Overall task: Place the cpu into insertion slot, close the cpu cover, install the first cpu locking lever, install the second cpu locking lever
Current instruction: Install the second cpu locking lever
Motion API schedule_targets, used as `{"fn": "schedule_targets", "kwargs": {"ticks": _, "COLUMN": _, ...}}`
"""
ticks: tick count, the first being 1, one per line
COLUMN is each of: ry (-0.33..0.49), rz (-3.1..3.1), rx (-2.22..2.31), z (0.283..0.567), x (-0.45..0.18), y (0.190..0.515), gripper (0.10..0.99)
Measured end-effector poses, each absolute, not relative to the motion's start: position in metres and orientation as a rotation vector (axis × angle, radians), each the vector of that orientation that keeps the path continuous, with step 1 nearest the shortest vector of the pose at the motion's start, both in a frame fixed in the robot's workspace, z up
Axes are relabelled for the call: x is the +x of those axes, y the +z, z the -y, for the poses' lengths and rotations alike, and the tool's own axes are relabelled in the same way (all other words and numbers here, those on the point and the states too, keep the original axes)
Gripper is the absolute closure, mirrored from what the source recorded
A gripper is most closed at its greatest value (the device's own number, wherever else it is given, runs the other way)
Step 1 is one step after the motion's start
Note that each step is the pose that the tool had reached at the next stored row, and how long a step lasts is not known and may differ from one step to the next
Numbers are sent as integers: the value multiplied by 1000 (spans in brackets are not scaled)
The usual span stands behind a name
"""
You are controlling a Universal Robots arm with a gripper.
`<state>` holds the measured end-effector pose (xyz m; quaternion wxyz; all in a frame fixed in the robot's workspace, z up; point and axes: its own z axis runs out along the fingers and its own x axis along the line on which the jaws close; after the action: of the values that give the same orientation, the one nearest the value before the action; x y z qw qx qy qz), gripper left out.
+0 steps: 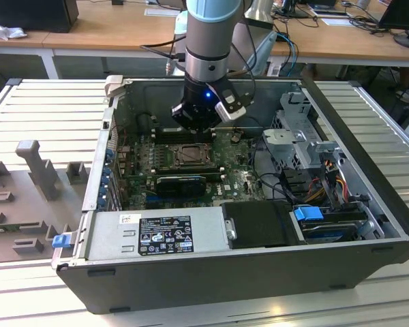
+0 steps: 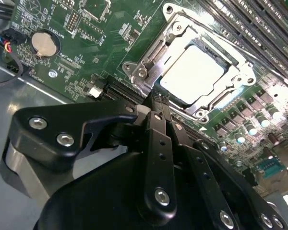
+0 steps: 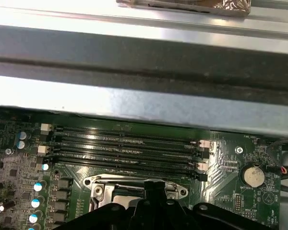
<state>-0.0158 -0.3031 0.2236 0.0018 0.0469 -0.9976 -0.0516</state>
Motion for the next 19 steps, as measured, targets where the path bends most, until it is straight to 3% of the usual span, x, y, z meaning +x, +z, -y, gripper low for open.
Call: {"fn": "schedule_targets", "kwargs": {"ticks": 19, "ry": -162, "rz": 3130, "rx": 147, "z": 312, "x": -16, "y": 224, "gripper": 980}}
